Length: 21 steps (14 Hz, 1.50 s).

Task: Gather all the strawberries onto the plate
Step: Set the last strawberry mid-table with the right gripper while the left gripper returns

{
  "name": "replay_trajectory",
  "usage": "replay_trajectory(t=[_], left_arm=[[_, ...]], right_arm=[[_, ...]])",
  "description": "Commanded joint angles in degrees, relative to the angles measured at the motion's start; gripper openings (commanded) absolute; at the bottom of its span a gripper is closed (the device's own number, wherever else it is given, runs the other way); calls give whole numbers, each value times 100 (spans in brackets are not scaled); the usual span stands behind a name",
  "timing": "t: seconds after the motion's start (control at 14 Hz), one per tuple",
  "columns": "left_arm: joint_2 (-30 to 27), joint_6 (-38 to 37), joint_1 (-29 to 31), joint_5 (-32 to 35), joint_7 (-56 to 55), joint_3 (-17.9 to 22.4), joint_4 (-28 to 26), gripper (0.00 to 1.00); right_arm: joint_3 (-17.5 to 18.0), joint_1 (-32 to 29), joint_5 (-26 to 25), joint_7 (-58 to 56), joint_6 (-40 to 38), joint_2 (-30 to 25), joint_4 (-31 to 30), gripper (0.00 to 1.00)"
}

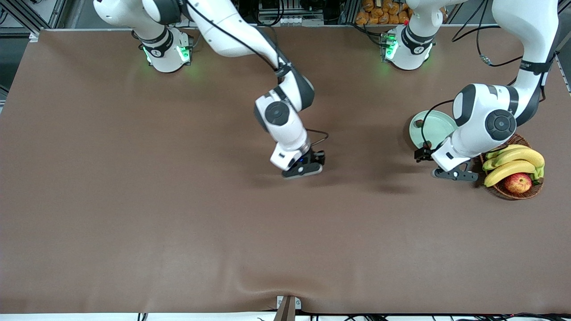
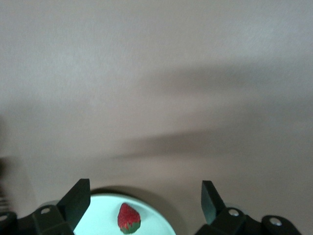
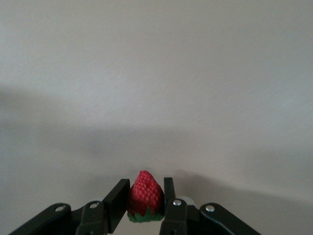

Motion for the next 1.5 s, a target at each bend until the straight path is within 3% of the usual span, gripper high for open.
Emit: replay_trajectory(t=[0.0, 0.21, 0.29, 0.36, 0.43, 0.64, 0.86, 1.14, 1.43], left_arm=[[274, -19, -144, 124, -54, -5, 381, 100], [336, -19, -434, 124, -177, -5, 495, 100], [345, -28, -521, 124, -256, -5, 531, 100], [345, -28, -609, 124, -326, -5, 557, 100], [345, -28, -723, 116, -423, -5, 566, 100], [363, -28, -996, 116, -678, -5, 689, 100], [485, -28, -1339, 28, -844, -14, 952, 100], [713, -28, -1935, 28, -1599, -5, 1093, 100], [1127, -10, -2446, 89, -2347, -14, 1243, 100]], right_arm=[[292, 60, 85, 557, 620, 332, 196, 0], [390, 78, 76, 831, 683, 632, 679, 0], [390, 78, 41, 831, 692, 650, 688, 5], [372, 69, 14, 788, 683, 650, 680, 68], [346, 52, -29, 779, 692, 615, 645, 100], [74, -27, -144, 735, 604, 221, 383, 100], [-330, -80, -153, 167, 421, -569, -583, 100], [-1050, -465, -153, -1283, -1132, -1344, -990, 100], [-1104, -1520, -144, -2575, -2120, -2300, -1577, 100]])
